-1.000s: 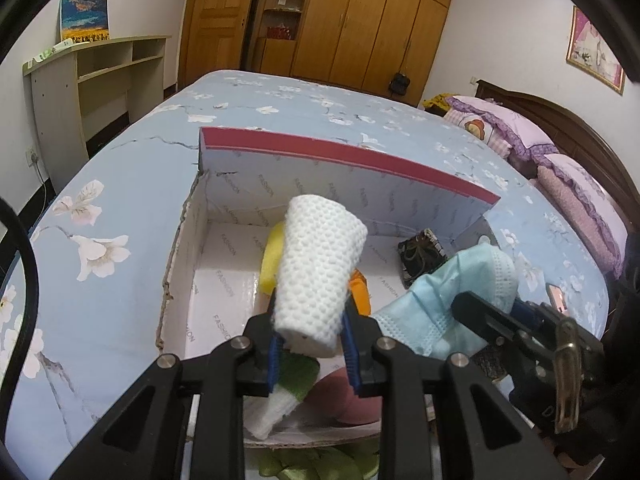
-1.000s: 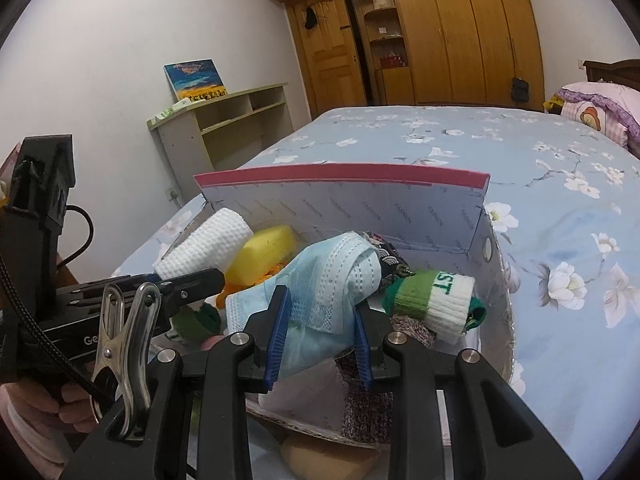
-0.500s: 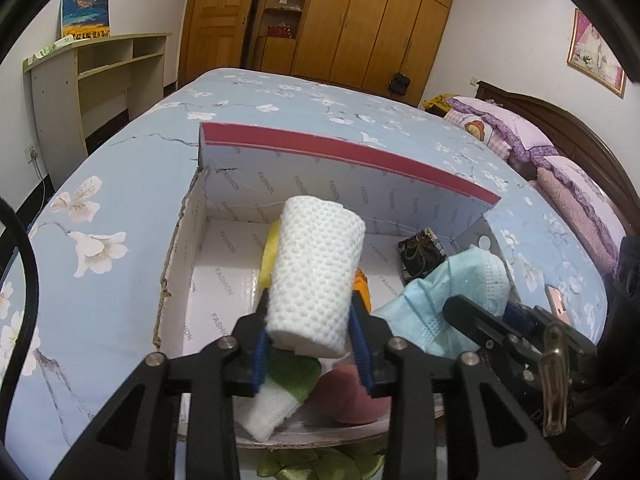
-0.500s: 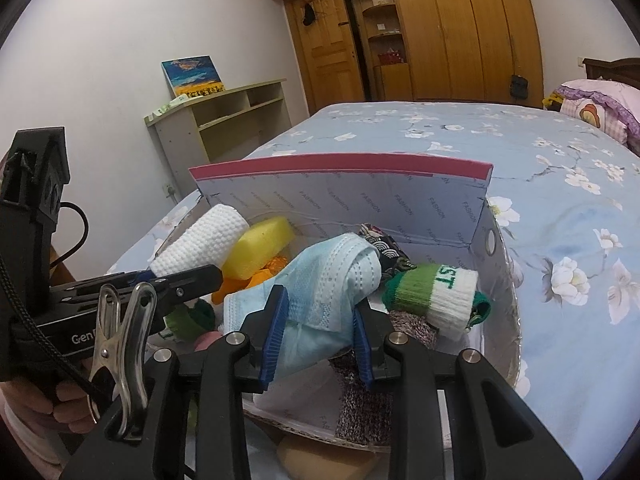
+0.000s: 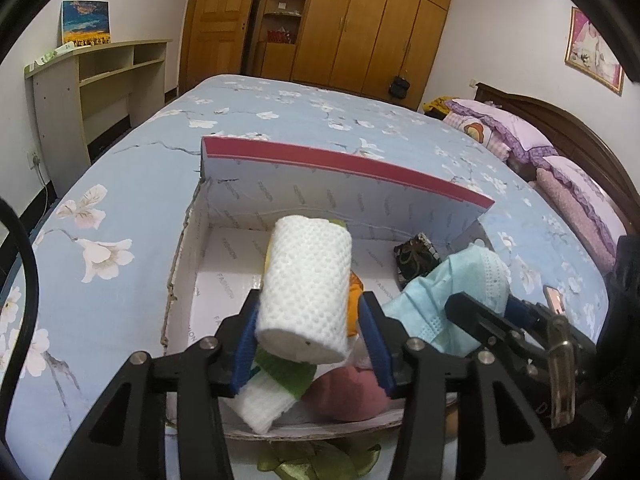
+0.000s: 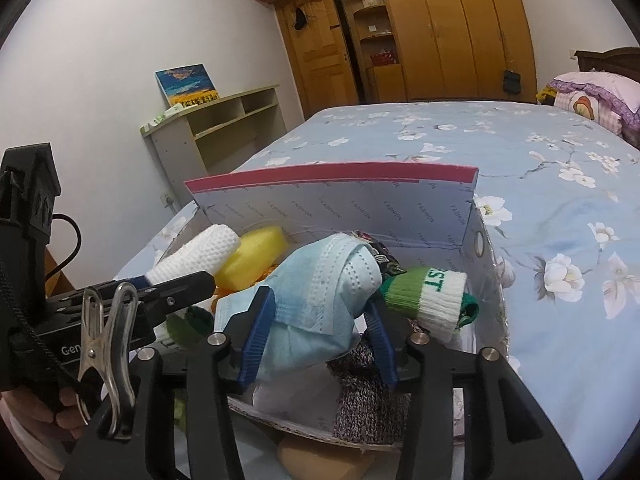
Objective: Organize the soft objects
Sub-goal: 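Lower the cloth and mask into the box and open both grippers, then withdraw both grippers from the box toward the tan egg and green bow, then grasp the tan sponge egg with the right gripper while the left grasps the green bow, then lift the tan egg and green bow and carry them over the box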
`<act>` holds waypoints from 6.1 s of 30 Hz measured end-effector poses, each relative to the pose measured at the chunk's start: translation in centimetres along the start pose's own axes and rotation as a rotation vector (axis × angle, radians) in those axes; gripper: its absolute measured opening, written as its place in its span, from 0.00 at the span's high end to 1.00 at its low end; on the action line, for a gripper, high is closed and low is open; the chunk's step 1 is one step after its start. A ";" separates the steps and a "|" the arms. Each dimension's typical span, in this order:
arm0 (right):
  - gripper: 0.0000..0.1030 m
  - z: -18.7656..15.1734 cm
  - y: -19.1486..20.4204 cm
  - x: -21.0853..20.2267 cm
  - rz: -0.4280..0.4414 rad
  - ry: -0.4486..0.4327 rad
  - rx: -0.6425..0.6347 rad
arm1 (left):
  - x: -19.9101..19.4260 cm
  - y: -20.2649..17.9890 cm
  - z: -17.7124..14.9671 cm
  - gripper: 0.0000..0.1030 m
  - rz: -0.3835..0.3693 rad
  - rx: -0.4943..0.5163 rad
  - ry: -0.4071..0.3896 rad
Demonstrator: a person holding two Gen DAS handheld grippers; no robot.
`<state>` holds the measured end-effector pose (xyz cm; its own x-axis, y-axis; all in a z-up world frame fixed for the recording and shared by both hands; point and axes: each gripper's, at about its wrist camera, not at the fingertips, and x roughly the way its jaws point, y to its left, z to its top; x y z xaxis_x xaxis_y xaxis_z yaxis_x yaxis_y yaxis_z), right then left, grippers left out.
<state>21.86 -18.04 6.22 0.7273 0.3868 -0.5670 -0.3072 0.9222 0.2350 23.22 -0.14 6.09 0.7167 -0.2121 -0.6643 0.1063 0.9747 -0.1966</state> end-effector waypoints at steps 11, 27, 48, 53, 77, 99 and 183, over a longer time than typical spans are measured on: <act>0.47 0.6 0.0 -1.6 -0.012 -0.056 0.000 | -1.5 -0.1 0.0 0.51 0.001 0.000 -0.010; 0.47 0.2 0.5 -4.4 -0.023 -0.102 -0.012 | -4.4 -0.9 -0.9 0.51 0.007 0.015 -0.024; 0.47 -2.6 1.0 -7.3 -0.037 -0.088 -0.001 | -6.9 -1.3 -4.2 0.51 -0.004 -0.003 0.007; 0.47 -3.7 0.9 -7.5 -0.046 -0.070 0.012 | -6.4 -1.4 -5.8 0.50 -0.003 -0.016 0.039; 0.47 -7.9 -0.5 -5.3 -0.087 0.041 0.065 | -1.5 -2.4 -9.3 0.51 0.016 0.016 0.119; 0.46 -8.6 -0.4 -0.6 -0.046 0.154 0.093 | 0.0 -2.3 -10.5 0.52 0.055 0.044 0.078; 0.62 -11.5 0.1 -7.0 -0.001 0.074 0.112 | -2.2 1.5 -10.5 0.86 0.027 -0.191 0.099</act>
<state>9.72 -20.73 1.14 0.6792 0.3880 -0.6230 -0.2328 0.9189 0.3184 14.51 1.08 -0.34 0.6456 -0.2015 -0.7366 -0.0511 0.9510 -0.3050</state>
